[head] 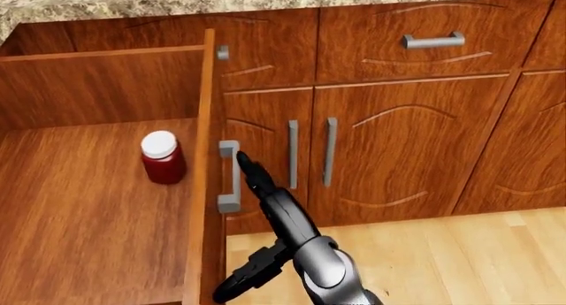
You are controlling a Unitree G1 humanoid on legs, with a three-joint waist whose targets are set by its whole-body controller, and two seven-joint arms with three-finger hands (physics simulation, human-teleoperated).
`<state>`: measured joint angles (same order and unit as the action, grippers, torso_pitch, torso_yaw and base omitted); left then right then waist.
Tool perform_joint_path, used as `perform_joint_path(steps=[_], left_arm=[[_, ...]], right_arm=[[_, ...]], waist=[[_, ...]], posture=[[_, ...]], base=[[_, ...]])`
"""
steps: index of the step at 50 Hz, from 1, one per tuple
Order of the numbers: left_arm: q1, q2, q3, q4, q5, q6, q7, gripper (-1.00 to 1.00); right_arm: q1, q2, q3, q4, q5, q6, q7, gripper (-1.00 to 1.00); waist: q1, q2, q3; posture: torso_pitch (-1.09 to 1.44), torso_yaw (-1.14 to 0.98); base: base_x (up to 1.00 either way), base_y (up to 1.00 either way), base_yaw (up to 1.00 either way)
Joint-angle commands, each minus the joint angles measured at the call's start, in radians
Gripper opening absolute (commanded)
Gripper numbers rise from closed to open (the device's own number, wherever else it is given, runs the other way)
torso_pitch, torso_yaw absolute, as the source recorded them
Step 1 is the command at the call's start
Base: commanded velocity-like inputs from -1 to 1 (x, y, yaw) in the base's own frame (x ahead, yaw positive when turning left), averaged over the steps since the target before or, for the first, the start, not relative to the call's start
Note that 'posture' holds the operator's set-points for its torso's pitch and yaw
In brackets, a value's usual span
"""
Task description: Close the right drawer.
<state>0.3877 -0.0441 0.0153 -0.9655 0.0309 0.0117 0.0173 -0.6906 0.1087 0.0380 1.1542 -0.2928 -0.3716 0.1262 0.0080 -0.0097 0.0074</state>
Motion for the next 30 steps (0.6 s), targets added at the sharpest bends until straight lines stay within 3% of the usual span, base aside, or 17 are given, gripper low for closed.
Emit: perform_joint_path(steps=[1,30], left_arm=[[-0.006,0.001,0.0,-0.037,-0.001,-0.024,0.0,1.0],[-0.009,-0.002,0.008,-0.033,-0.006,-0.025,-0.003,1.0]], right_arm=[[-0.023,0.023,0.026,-0.009,-0.03,-0.017,0.029,1.0],[-0.113,0.071,0.032,0.076,-0.121,0.009,0.054,1.0]], waist=[[0.006,0.003,-0.012],[0.007,0.005,-0.004]], posture=[[0.0,0.0],[0.0,0.0]], base=[[0.0,0.0,0.0],[0.0,0.0,0.0]])
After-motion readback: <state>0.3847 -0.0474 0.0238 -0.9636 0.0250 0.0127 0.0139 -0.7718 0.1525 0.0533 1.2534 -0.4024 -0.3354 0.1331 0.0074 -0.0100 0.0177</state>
